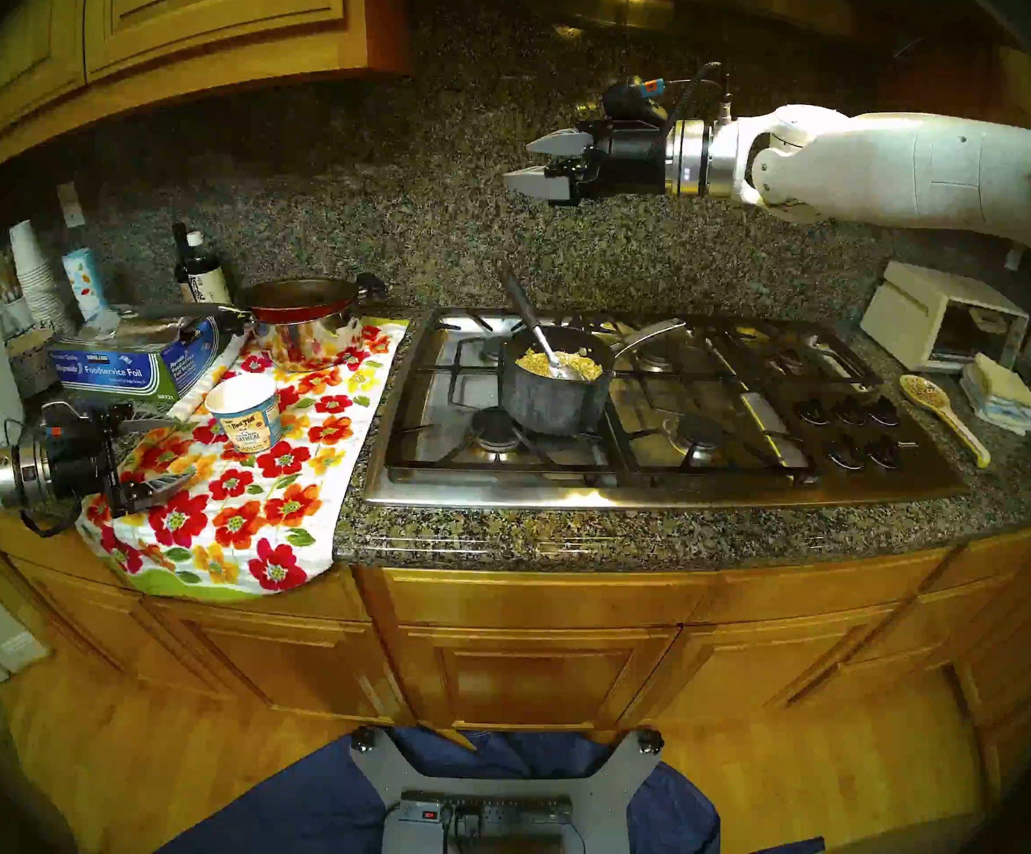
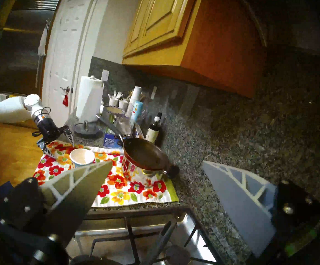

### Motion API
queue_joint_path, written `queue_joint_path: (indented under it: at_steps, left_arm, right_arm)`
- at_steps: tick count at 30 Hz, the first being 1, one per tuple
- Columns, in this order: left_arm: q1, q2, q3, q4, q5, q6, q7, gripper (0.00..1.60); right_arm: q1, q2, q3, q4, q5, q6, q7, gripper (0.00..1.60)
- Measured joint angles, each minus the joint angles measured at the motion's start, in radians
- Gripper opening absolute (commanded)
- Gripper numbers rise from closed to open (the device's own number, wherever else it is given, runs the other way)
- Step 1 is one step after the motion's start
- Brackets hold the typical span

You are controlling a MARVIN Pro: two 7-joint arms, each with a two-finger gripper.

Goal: Pour oats into pot and stir with a spoon

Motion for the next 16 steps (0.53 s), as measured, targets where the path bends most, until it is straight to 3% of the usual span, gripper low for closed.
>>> queue_joint_path:
  at_steps: [6, 16]
  left_arm:
    - [0.000, 0.000, 0.000, 0.000, 0.000, 0.000, 0.000, 1.60]
    - [0.000, 0.000, 0.000, 0.000, 0.000, 0.000, 0.000, 1.60]
  right_arm:
    - [0.010, 0.008, -0.018, -0.041, -0.006, -0.031, -0.097, 1.60]
    - [0.023, 0.012, -0.031, -0.068, -0.021, -0.048, -0.144, 1.60]
